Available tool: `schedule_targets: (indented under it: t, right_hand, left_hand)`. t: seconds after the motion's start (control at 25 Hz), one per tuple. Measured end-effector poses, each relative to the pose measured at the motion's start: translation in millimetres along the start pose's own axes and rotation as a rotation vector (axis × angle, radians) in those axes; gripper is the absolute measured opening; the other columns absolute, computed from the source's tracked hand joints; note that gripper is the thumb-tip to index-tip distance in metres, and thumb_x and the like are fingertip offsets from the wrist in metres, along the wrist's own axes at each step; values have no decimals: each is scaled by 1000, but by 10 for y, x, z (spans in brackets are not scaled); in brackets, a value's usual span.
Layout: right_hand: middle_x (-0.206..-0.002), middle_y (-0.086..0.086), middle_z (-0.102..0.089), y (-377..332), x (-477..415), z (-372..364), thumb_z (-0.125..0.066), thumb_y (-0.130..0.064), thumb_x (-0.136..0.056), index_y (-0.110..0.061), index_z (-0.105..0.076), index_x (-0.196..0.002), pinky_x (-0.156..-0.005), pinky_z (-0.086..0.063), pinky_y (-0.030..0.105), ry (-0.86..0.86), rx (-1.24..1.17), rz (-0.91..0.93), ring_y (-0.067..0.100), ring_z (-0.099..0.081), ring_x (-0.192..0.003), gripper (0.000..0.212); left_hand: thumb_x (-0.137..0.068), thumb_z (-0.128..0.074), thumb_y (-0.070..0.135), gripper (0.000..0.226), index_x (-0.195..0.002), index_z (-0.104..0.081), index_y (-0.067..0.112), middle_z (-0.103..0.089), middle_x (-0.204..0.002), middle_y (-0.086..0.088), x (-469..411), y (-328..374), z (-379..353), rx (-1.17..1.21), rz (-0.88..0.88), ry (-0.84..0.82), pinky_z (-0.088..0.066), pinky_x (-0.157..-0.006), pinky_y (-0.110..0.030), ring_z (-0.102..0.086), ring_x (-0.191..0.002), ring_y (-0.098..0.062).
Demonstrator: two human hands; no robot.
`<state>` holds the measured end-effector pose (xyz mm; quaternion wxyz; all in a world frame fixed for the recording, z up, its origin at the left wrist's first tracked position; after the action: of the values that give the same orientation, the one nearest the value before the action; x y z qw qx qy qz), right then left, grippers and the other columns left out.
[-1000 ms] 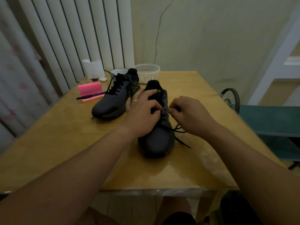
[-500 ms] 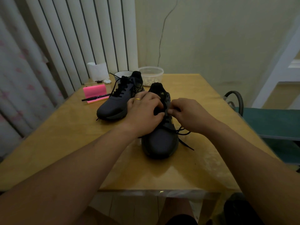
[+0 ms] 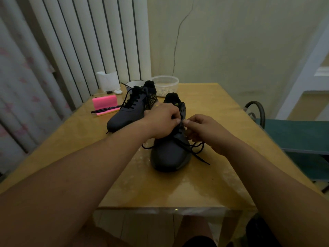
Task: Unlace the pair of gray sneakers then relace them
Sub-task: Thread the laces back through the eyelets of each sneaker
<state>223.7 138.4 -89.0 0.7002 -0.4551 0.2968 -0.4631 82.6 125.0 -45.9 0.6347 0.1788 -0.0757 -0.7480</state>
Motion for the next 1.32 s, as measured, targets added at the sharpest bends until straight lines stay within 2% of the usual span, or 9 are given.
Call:
schedule_targets:
  t: [0.2, 0.44, 0.6, 0.68, 0.76, 0.84, 0.96, 1.08, 1.32]
  right_hand:
    - [-106, 4, -65, 25, -12, -103, -70, -53, -91, -18, -54, -115, -81, -52, 42, 23, 118, -52, 21, -64, -97, 45]
    - [-84, 4, -53, 18, -40, -124, -66, -56, -80, -13, -50, -100, -57, -38, 36, 54, 163, -83, 20, -51, -68, 50]
    - [-111, 14, -64, 64, -7, -115, -68, -48, -91, -15, -52, -115, -70, -46, 40, 60, 160, -79, 33, -64, -102, 43]
    - [-111, 8, -64, 46, 25, -116, -71, -47, -92, -17, -52, -116, -71, -49, 38, 66, 161, -49, 27, -64, -97, 43]
    - [-107, 4, -66, 55, 77, -102, -74, -50, -92, -19, -57, -115, -73, -53, 39, 69, 127, -29, 21, -66, -93, 42]
    - [-106, 3, -69, 77, 118, -63, -71, -48, -95, -20, -62, -110, -82, -56, 43, 71, 110, -4, 20, -67, -97, 34]
    - [-114, 3, -69, 123, 147, -36, -51, -27, -106, -19, -63, -112, -91, -54, 45, 44, -5, -39, 22, -68, -107, 16]
    - [-117, 0, -67, 150, 139, -45, -56, -21, -104, -21, -62, -118, -89, -56, 43, 23, 51, -22, 21, -67, -107, 15]
    - [-116, 1, -63, 186, 117, -200, -69, -55, -93, -21, -50, -127, -88, -58, 45, 63, 43, -45, 17, -65, -101, 52]
  left_hand:
    - [-104, -59, 24, 14, -91, -64, 27, -63, -98, 1, -23, -22, -57, 169, -55, 18, -48, -79, -36, -60, -94, -21]
    - [-106, -56, 20, 10, -105, -63, 15, -56, -116, -4, 81, -138, 441, 212, -26, 265, -48, -93, -32, -59, -103, -18]
    - [-110, -42, 10, 14, -104, -55, 11, -69, -106, -7, 321, -701, 635, 1145, 303, 463, -59, -96, -46, -74, -99, -21]
    - [-108, -37, 5, 16, -100, -50, 8, -60, -91, -9, 392, -690, 464, 1544, 336, 411, -64, -77, -40, -66, -71, -19]
    - [-106, -40, 9, 11, -99, -48, 11, -50, -84, -6, 418, -582, 383, 1164, 288, 305, -47, -56, -31, -48, -63, -16]
    - [-105, -47, 16, 4, -106, -51, 13, -55, -86, -2, 369, -297, 355, 485, 96, 178, -41, -59, -33, -50, -68, -19]
    - [-98, -57, 17, 8, -104, -53, 14, -55, -94, -3, 284, 84, 230, -34, -178, 25, -46, -70, -40, -55, -82, -24]
    - [-101, -60, 26, 13, -110, -58, 18, -56, -104, 0, 177, 82, 190, -255, -184, -51, -52, -80, -41, -56, -92, -22]
    - [-104, -60, 33, 9, -99, -61, 25, -60, -97, 4, 85, 39, 103, -167, -127, -52, -49, -76, -37, -60, -92, -19]
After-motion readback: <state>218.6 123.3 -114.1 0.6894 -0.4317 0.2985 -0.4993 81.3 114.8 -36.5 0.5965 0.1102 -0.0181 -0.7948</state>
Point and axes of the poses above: each hand's wrist, its own x-axis away from the middle knuckle, its own z-axis out of the back of the hand, y = z × x, the point moved 9 cm from there along -x, towards the middle knuckle
